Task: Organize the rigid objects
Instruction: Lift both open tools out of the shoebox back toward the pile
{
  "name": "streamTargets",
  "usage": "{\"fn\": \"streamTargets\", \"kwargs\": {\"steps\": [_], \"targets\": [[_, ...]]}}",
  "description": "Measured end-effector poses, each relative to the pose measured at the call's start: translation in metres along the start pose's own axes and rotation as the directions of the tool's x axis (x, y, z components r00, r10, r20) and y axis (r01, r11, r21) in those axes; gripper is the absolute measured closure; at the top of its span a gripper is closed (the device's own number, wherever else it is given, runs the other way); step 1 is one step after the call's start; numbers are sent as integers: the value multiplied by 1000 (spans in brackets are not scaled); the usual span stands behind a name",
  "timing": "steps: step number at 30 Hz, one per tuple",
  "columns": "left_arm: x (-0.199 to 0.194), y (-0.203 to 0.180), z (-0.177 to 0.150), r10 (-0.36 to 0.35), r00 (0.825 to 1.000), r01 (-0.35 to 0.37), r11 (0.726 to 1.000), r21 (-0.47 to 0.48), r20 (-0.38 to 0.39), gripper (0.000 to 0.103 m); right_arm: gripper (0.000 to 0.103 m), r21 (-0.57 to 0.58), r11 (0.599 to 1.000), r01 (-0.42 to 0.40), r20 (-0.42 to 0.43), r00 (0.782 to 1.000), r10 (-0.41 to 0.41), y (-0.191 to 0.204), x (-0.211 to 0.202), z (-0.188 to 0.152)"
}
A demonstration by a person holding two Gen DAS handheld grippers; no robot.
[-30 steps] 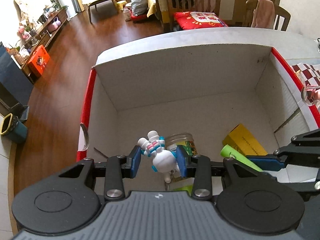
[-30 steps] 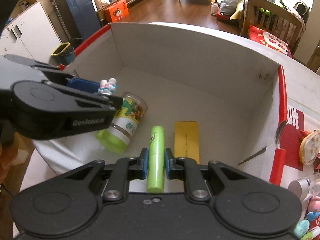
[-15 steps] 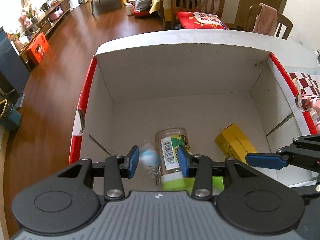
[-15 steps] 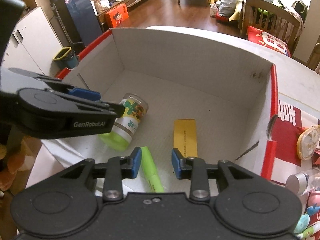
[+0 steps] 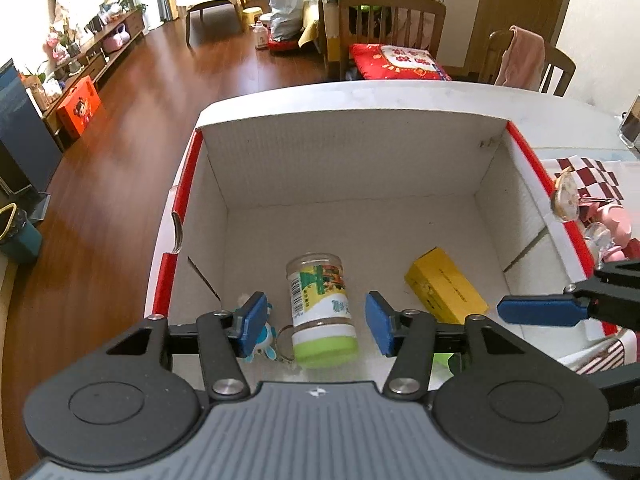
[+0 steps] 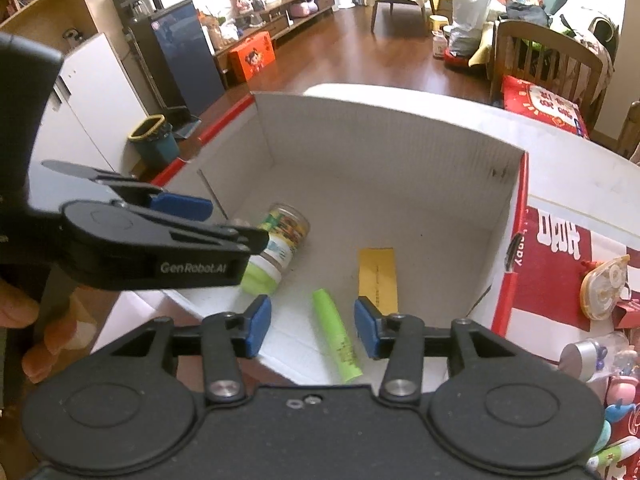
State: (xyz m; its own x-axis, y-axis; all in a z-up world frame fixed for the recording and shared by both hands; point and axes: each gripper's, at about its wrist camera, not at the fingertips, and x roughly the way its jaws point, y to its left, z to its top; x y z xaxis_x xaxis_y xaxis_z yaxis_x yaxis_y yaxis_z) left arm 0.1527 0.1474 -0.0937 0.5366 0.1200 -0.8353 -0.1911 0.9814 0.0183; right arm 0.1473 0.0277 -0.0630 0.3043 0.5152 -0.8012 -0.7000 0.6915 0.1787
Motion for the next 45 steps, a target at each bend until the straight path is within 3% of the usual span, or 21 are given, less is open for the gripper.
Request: {"fn": "streamTargets", "kwargs": {"steps": [12, 14, 30, 38, 39, 41, 45], "targets": [[-46, -10, -11, -29, 998, 30, 999, -10, 61, 48, 39, -17, 999, -39, 86, 995, 40, -11, -44, -13], [-55, -12, -13, -40, 996, 41, 999, -13, 75, 41, 38, -14, 999, -39, 103, 994, 40, -14, -52, -15], [-95, -54, -25, -123, 982, 127, 992, -16, 145, 36, 10, 43, 999, 8, 233, 972, -18, -51, -113, -53], [-99, -96, -27, -116, 977, 115, 993, 15, 180, 36, 1, 75, 996, 53, 264, 962, -71, -88, -137, -84], [-100, -103, -27, -119, 974, 117, 993, 19, 191, 34, 1, 79, 995, 59, 264, 961, -78, -93, -139, -88], [-102, -114, -27, -131, 969, 129, 991, 23, 211, 19, 1, 89, 994, 66, 258, 962, -87, -103, -143, -97], [-97, -139, -30, -173, 960, 171, 985, 31, 219, 19, 1, 111, 991, 78, 240, 965, -103, -127, -150, -116]]}}
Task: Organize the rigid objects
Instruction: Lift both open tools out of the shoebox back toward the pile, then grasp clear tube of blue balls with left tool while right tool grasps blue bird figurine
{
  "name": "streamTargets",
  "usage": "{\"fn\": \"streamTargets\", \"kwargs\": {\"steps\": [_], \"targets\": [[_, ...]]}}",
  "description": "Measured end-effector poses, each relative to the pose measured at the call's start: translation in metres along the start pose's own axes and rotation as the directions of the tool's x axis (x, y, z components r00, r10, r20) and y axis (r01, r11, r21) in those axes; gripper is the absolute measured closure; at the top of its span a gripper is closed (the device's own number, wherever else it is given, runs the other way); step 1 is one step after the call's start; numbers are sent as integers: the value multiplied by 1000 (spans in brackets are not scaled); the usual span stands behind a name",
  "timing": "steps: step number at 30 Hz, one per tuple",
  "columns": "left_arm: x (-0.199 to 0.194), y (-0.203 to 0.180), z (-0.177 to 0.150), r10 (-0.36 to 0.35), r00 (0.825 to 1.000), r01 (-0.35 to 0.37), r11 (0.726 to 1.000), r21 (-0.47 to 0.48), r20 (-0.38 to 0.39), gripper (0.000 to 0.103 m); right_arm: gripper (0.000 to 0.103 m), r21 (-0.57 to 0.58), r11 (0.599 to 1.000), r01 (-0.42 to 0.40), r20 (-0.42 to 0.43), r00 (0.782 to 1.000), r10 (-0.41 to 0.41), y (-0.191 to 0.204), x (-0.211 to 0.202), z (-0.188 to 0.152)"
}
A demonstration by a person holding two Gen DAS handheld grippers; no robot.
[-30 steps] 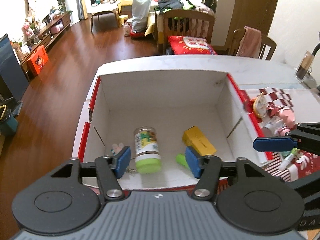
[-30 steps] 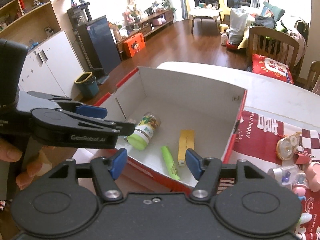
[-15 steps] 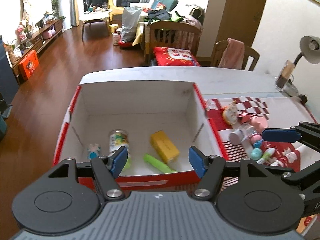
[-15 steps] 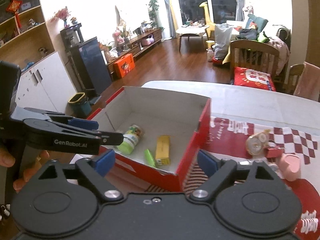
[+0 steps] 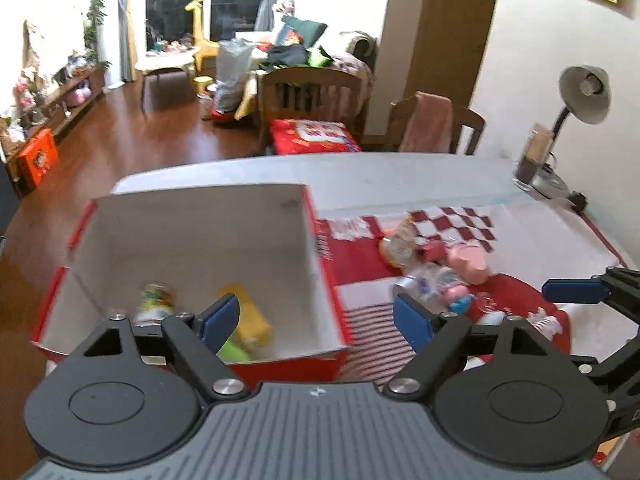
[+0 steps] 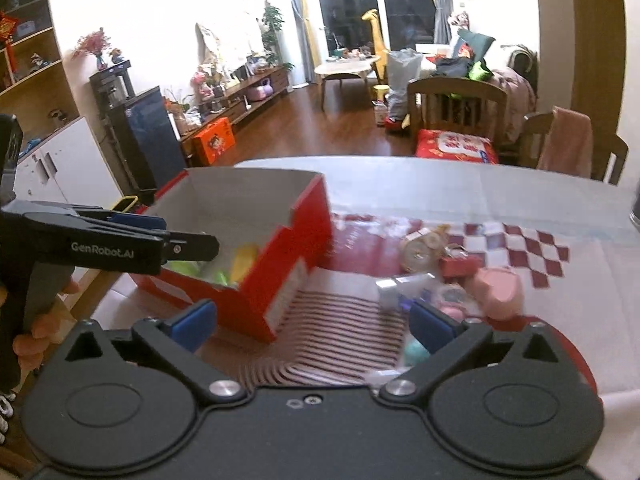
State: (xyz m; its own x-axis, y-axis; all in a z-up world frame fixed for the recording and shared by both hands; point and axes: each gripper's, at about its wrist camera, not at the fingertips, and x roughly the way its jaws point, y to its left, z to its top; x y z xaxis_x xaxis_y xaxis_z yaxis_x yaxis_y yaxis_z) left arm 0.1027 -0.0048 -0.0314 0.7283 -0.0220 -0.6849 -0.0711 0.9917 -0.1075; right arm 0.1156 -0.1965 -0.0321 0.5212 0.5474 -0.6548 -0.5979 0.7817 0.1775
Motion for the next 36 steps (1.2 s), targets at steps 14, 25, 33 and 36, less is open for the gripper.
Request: {"fn": "streamTargets", "kwargs": {"steps": [14, 25, 33, 36], "targets": [[65, -75, -7, -47, 997, 49, 998, 26, -55, 19, 1, 27, 998, 61, -43, 997, -60, -72, 1, -19], [132, -112, -2, -19, 995, 31, 991, 131, -95, 19, 4, -27, 994, 109, -89, 990, -111, -106, 43, -28], [178, -117, 3, -12, 985, 39, 987, 154, -172, 19, 11, -42, 995, 87, -115, 989, -92, -112, 78, -25], [189, -117, 5, -7, 982, 36, 987, 154, -186, 19, 14, -38, 996, 82, -121, 989, -86, -112, 90, -23]]}}
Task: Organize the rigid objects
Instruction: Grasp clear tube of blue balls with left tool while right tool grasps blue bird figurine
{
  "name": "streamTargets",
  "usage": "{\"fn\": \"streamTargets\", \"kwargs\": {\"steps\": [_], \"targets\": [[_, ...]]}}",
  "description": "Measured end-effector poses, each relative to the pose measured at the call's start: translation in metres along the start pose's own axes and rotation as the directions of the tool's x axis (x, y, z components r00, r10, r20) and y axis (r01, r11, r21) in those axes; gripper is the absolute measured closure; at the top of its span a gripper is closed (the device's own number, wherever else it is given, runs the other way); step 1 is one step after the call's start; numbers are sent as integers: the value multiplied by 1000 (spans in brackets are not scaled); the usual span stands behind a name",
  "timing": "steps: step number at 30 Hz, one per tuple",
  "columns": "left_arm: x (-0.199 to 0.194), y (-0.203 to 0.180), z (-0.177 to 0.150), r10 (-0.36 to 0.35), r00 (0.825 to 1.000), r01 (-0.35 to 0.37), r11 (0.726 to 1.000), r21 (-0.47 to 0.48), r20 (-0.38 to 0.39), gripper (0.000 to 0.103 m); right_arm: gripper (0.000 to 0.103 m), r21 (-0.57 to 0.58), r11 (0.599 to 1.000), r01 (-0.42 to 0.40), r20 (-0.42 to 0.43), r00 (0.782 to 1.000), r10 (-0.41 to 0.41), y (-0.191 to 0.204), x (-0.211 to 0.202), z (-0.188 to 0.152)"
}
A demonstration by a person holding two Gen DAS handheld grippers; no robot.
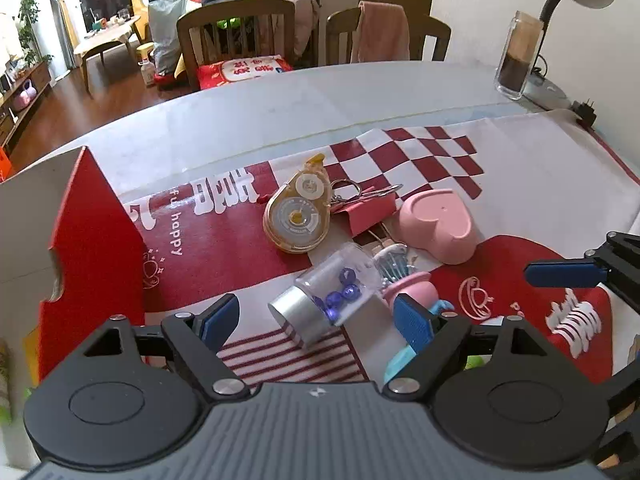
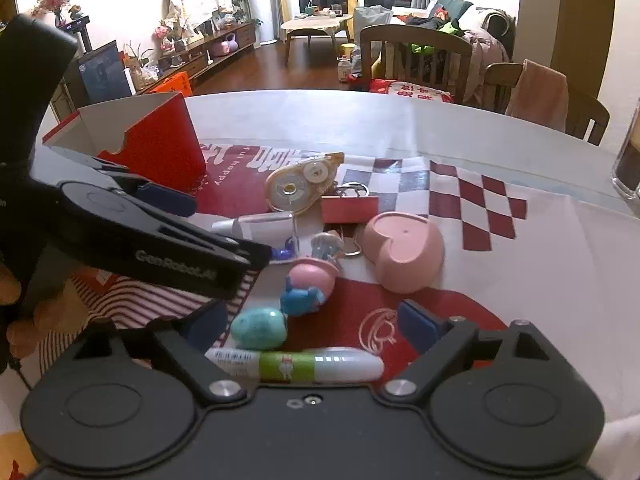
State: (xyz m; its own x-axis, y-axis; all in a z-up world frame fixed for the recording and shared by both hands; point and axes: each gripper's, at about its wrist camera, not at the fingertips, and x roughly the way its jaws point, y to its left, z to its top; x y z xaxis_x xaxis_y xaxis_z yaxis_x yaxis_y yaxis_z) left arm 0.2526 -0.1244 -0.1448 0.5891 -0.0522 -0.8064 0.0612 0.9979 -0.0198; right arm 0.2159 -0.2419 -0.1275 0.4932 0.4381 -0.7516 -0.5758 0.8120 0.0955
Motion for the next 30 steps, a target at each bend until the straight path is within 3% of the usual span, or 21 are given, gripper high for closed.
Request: {"fn": "streamTargets", "kwargs": {"steps": [10, 15, 22, 30], "targets": [[31, 11, 3, -14, 998, 12, 999, -39, -54, 19, 29, 19, 1000, -8, -16, 1000, 8, 2, 28, 6], [39, 13, 4, -30, 998, 28, 999, -30, -55, 19, 40, 16, 1000, -10, -24, 1000, 10, 3, 36, 9], [45, 12, 5, -46, 998, 45, 999, -21, -48, 20, 48, 19, 1000, -5, -32, 999, 5, 3, 45, 11], [46, 5, 9, -56, 998, 57, 998, 13, -32, 40, 54, 14, 1000, -1, -26, 1000, 1, 2, 51, 11]]}}
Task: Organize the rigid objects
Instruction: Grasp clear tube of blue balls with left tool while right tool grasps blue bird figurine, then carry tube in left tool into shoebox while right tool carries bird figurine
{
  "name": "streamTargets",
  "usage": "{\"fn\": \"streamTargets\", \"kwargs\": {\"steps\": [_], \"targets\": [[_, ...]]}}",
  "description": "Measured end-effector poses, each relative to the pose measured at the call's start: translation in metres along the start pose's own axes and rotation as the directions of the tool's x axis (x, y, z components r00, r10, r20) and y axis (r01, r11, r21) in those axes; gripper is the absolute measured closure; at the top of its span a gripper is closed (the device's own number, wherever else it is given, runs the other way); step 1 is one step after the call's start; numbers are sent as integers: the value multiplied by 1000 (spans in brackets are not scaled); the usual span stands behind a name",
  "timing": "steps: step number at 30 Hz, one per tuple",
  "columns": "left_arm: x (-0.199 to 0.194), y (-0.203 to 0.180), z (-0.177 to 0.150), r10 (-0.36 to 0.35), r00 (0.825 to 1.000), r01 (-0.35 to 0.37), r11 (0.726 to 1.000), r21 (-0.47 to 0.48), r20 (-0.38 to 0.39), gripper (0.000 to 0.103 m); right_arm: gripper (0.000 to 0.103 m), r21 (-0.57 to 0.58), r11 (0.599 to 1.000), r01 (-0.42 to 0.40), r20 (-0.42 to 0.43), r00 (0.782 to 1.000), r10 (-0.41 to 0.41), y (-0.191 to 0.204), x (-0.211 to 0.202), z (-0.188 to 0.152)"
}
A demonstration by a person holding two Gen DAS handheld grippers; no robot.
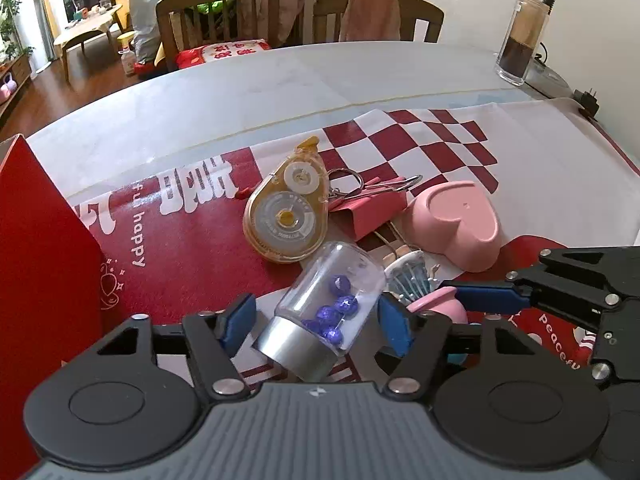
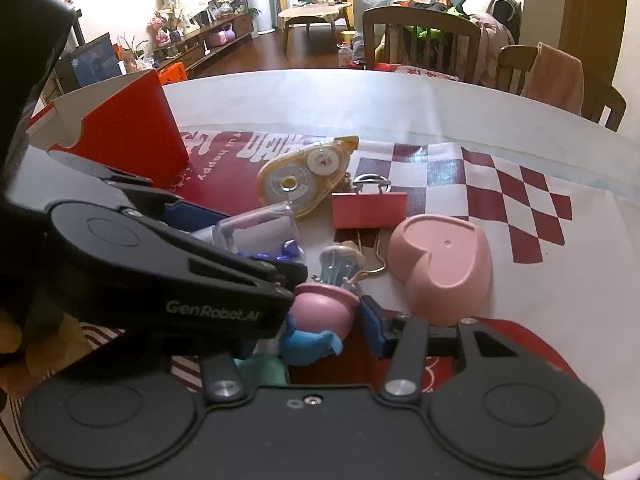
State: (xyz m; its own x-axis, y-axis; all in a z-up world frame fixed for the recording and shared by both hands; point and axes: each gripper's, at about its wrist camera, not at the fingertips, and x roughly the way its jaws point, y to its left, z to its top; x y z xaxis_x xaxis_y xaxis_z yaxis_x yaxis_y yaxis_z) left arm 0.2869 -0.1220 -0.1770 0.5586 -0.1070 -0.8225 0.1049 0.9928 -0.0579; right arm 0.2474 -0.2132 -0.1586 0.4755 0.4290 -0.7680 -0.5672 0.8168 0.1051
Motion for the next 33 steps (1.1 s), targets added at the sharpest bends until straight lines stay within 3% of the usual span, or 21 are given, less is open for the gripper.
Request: {"fn": "streamTargets", "kwargs": {"steps": [2, 4, 8, 33], "targets": [[-1, 0, 1, -3, 1000, 3, 1000, 4, 4, 50, 58, -1, 1000, 2, 2, 1000, -2, -1, 0, 0], [-2, 1, 2, -13, 1000, 13, 1000, -4, 5, 54, 65, 6, 1000, 5, 3, 1000, -5, -2, 0, 2], [-5, 7, 2, -28, 1000, 28, 999, -29, 8, 57, 67, 33, 999, -5, 1, 1000, 5, -7, -1, 2], [-79, 16, -11, -58, 996, 68, 982, -176, 65, 60, 70, 57, 998, -38, 103, 994, 32, 14, -83, 12]]}}
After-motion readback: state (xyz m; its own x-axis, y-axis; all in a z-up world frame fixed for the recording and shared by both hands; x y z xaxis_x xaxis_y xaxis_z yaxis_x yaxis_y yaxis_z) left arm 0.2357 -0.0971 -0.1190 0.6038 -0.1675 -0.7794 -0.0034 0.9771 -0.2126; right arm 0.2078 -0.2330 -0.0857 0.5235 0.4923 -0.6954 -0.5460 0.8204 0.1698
